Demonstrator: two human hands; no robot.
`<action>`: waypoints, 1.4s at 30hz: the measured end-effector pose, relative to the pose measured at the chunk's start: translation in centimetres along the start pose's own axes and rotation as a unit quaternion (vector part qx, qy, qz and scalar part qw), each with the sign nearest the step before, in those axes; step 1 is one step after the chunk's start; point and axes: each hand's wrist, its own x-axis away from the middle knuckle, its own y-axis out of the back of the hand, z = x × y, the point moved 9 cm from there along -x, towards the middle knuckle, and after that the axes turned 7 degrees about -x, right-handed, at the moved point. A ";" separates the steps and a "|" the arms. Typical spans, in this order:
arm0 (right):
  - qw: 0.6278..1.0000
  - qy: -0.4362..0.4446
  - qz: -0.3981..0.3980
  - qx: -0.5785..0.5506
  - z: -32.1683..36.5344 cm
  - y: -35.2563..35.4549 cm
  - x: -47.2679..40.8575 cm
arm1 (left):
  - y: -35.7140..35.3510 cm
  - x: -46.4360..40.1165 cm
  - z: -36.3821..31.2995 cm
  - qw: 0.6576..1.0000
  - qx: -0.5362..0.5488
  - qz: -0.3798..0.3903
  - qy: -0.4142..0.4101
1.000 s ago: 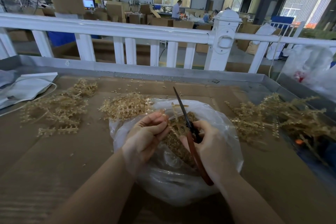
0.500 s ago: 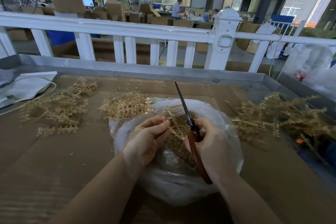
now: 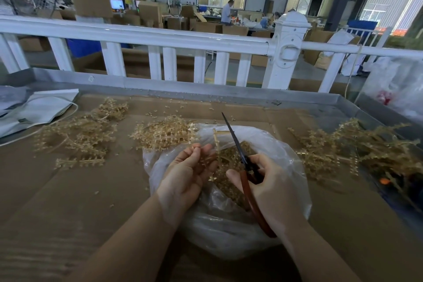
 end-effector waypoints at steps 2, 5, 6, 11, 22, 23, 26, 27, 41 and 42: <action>0.999 -0.027 0.016 -0.018 -0.5 -0.1 -0.1 | 0.0 0.0 -0.1 1.000 0.008 -0.002 -0.004; 0.998 -0.052 0.025 -0.039 -0.9 -0.1 -0.2 | 0.1 -0.1 -0.1 1.000 0.009 -0.005 -0.004; 0.997 -0.054 0.024 -0.052 -0.9 -0.1 -0.2 | 0.1 -0.1 0.0 1.000 0.007 -0.004 -0.003; 0.997 -0.049 0.018 -0.057 -0.9 0.1 -0.2 | 0.0 0.0 0.1 0.999 -0.038 0.006 -0.011; 0.997 -0.013 0.006 -0.076 0.9 0.2 -0.7 | -0.7 0.7 -0.6 0.982 -0.179 -0.001 -0.056; 0.996 -0.012 0.008 -0.086 1.2 0.2 -0.9 | -0.8 0.7 -0.5 0.981 -0.185 0.003 -0.054; 0.996 -0.013 0.030 -0.083 1.6 -0.2 -1.3 | -1.2 0.9 -0.6 0.978 -0.204 0.011 -0.047; 0.996 -0.010 0.033 -0.078 1.6 -0.2 -1.2 | -1.3 1.0 -0.8 0.976 -0.213 0.010 -0.048; 0.997 -0.044 0.068 0.006 -0.7 -2.0 -0.3 | -0.6 0.8 -1.8 0.957 -0.287 -0.015 -0.051; 0.997 -0.042 0.069 0.008 -0.7 -2.0 -0.3 | -0.7 0.7 -1.9 0.955 -0.292 -0.014 -0.055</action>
